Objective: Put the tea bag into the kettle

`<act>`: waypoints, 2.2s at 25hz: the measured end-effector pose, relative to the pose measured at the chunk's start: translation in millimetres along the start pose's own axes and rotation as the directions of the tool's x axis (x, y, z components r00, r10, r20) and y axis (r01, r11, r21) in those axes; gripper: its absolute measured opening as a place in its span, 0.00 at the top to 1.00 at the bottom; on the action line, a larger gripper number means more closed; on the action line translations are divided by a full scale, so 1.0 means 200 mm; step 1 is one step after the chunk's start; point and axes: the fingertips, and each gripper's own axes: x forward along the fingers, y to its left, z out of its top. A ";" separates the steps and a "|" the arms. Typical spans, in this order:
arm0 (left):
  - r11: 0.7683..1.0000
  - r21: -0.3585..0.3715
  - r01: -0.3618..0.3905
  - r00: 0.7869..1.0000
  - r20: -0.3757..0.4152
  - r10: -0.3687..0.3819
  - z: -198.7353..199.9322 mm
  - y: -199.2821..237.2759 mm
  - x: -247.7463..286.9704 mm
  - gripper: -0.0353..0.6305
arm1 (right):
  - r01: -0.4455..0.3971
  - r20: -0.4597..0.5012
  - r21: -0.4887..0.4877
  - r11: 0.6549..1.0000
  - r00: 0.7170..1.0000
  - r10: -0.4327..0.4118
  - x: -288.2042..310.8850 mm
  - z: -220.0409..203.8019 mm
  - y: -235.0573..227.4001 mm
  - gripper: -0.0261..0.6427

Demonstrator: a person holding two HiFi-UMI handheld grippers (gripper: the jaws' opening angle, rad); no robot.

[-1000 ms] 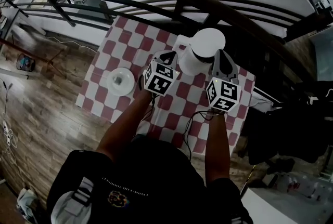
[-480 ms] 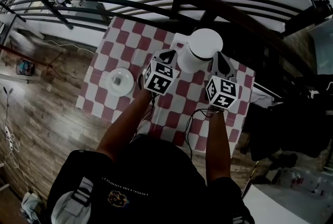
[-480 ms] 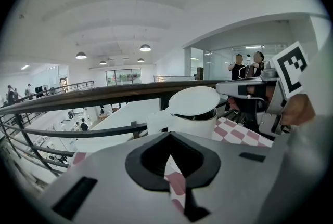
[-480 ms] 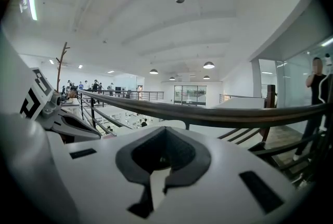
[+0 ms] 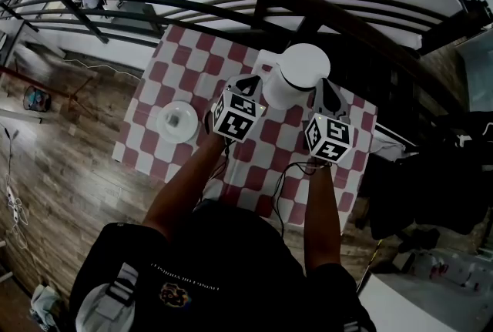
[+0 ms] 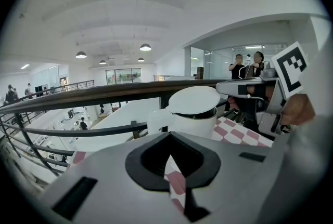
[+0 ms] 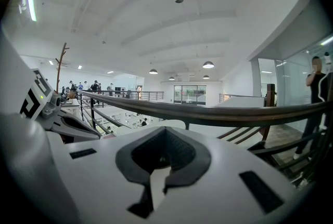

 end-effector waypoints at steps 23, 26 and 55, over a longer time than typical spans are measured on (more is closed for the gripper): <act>1.000 -0.006 -0.006 1.000 -0.015 0.006 -0.04 0.01 0.01 0.95 | -0.001 -0.069 0.068 0.998 0.998 0.006 0.04 -0.22 -0.03 0.95; 1.000 -0.006 -0.006 1.000 -0.014 0.006 -0.03 0.01 0.01 0.95 | -0.001 -0.069 0.067 0.998 0.998 0.005 0.04 -0.22 -0.03 0.95; 1.000 0.007 -0.005 1.000 -0.007 0.005 -0.03 -0.01 -0.03 0.95 | -0.007 -0.081 0.083 0.997 0.997 0.014 0.00 -0.22 -0.04 0.95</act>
